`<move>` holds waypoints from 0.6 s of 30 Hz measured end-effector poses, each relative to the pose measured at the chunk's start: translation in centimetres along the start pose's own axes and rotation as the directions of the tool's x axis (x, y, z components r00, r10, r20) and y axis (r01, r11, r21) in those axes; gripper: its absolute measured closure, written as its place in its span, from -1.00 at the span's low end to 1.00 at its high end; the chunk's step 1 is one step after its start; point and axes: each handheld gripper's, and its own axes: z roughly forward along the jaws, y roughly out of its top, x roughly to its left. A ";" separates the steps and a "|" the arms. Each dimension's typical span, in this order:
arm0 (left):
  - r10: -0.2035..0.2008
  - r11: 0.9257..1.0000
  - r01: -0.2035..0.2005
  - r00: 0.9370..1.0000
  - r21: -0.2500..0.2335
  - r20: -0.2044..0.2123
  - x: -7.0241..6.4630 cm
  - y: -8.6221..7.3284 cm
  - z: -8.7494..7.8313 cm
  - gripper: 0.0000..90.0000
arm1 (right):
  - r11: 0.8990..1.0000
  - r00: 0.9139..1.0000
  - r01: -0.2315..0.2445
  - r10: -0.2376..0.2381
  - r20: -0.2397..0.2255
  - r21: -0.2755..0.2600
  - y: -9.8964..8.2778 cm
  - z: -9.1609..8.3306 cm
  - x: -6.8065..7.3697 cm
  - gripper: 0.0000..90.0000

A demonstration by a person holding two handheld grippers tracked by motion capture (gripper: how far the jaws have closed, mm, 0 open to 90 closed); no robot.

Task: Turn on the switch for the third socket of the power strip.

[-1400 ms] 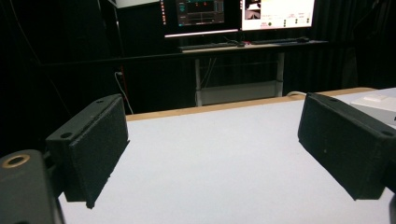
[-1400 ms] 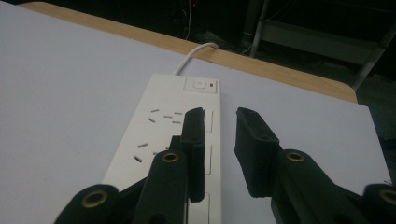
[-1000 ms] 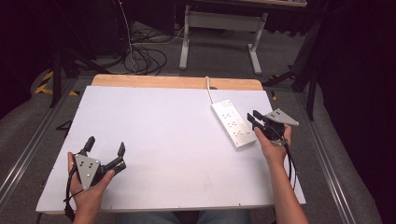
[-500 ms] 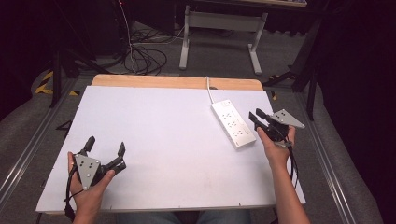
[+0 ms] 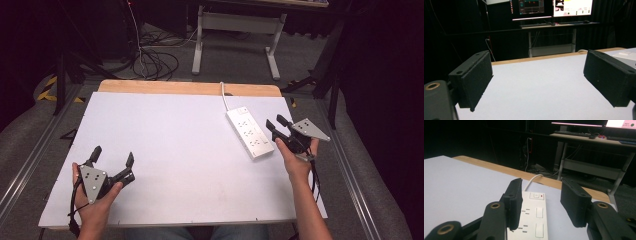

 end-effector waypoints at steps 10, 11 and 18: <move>0.001 1.000 -0.001 1.000 0.001 0.000 0.0 0.0 0.0 -0.80 | 0.998 0.999 -0.037 0.037 -0.005 -0.048 0.4 -1.1 -0.1 0.04; 0.001 1.000 -0.001 1.000 0.001 0.001 0.0 0.0 0.0 -0.80 | 0.998 0.999 -0.045 0.045 -0.003 -0.050 0.3 -1.2 -0.2 0.02; 0.000 1.000 0.000 1.000 0.000 0.000 0.0 0.0 0.0 -0.80 | 0.995 0.998 -0.062 0.061 -0.010 -0.084 0.2 -1.8 -0.4 -0.05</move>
